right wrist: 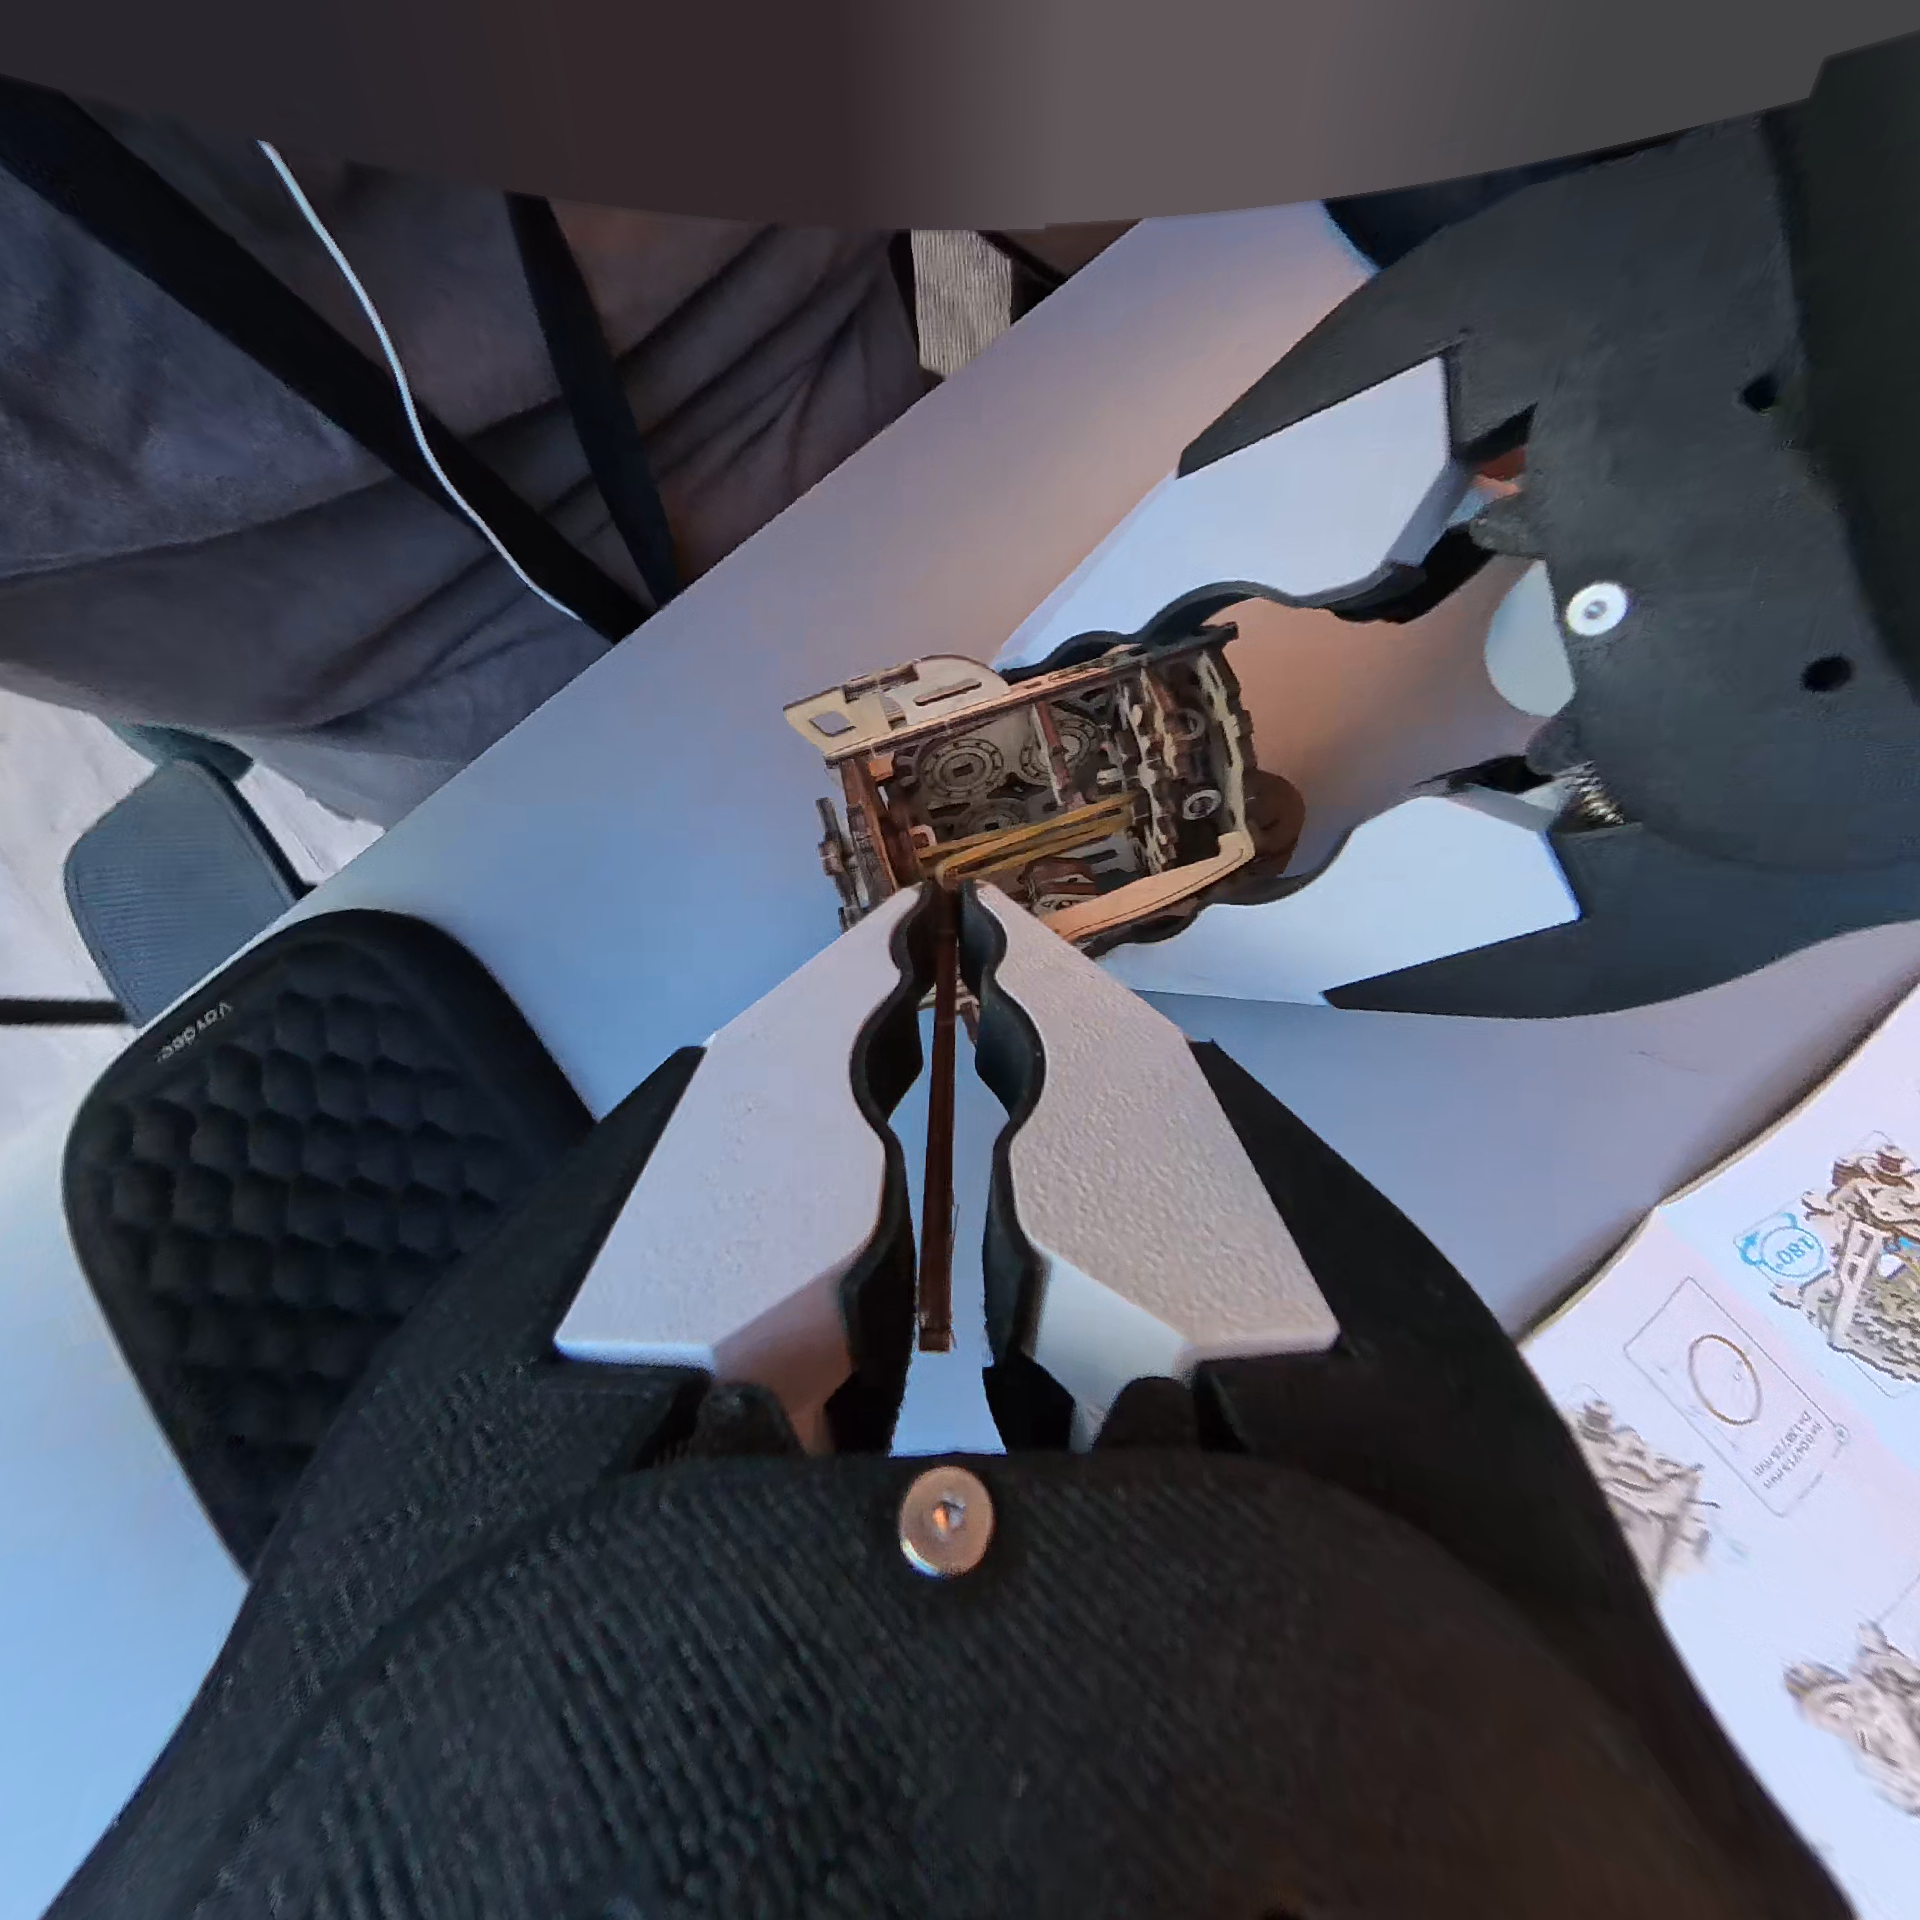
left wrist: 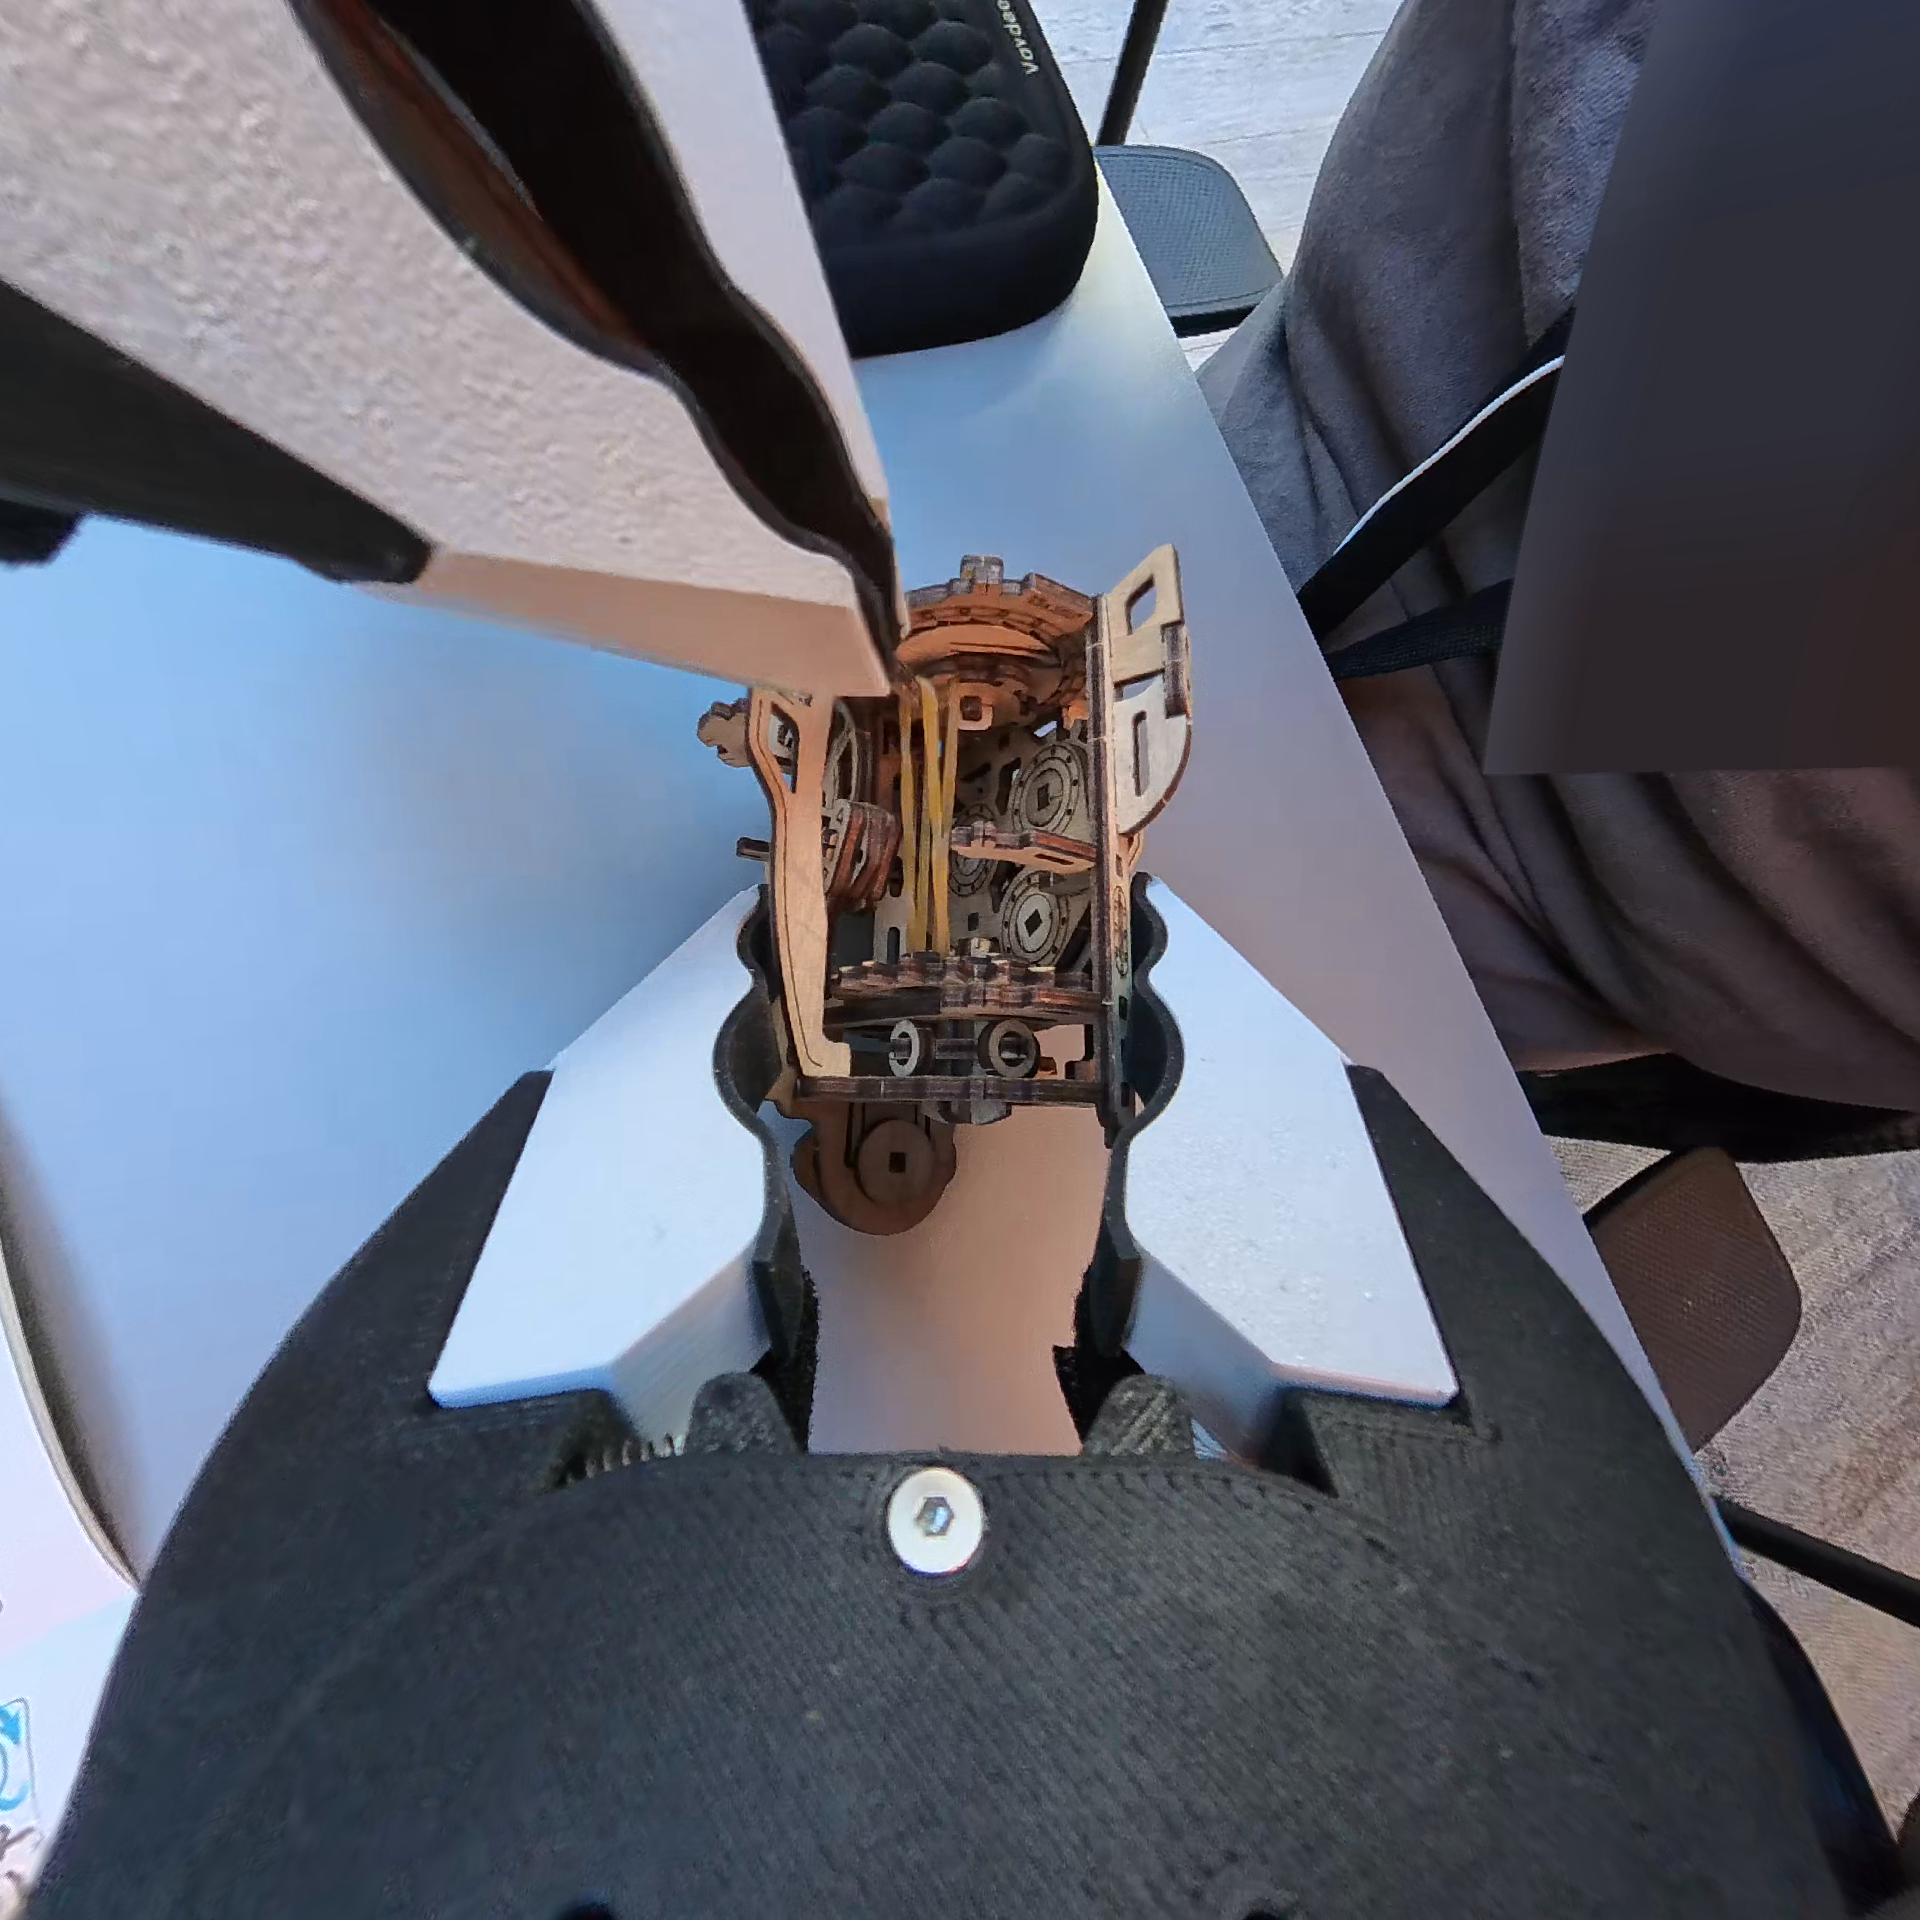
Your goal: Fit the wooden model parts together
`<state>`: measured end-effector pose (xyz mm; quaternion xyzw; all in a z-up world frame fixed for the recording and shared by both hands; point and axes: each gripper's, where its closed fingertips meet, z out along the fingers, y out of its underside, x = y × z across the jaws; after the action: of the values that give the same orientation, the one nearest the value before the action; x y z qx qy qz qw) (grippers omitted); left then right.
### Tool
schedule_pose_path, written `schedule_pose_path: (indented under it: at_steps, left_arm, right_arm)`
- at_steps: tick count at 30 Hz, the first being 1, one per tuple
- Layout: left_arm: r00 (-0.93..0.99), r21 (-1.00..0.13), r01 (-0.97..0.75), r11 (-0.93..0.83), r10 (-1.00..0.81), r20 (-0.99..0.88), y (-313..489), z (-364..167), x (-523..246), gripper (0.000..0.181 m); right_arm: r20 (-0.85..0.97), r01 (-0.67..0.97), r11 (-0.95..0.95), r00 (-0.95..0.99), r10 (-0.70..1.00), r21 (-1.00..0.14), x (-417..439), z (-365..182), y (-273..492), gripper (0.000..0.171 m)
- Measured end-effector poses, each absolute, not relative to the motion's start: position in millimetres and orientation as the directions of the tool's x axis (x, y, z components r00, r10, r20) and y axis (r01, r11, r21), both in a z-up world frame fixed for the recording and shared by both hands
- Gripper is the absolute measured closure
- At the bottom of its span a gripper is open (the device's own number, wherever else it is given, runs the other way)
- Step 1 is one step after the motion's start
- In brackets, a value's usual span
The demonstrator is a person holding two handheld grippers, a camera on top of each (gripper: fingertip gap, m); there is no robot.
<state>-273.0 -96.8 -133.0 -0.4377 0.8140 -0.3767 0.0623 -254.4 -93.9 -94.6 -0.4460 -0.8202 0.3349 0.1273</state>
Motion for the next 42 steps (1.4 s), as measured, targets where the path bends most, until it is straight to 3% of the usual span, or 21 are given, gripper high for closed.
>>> schedule_pose_path:
  at_steps: [11, 23, 42]
  left_arm:
    - [-0.698, -0.658, -0.633, 0.409, -0.668, 0.257, -93.3, -132.6, -284.7, 0.117]
    - [-0.679, -0.697, -0.640, 0.325, -0.664, 0.314, -95.8, -129.5, -283.4, 0.117]
    - [-0.661, -0.694, -0.652, 0.305, -0.678, 0.322, -96.0, -129.4, -281.5, 0.117]
  right_arm:
    - [-0.058, 0.575, 0.282, -0.502, 0.863, -0.768, -265.4, -94.3, -93.8, 0.170]
    - [-0.024, 0.527, 0.289, -0.509, 0.861, -0.799, -265.7, -92.7, -89.4, 0.170]
    - [-0.068, 0.636, 0.378, -0.563, 0.824, -0.673, -256.4, -96.8, -100.3, 0.170]
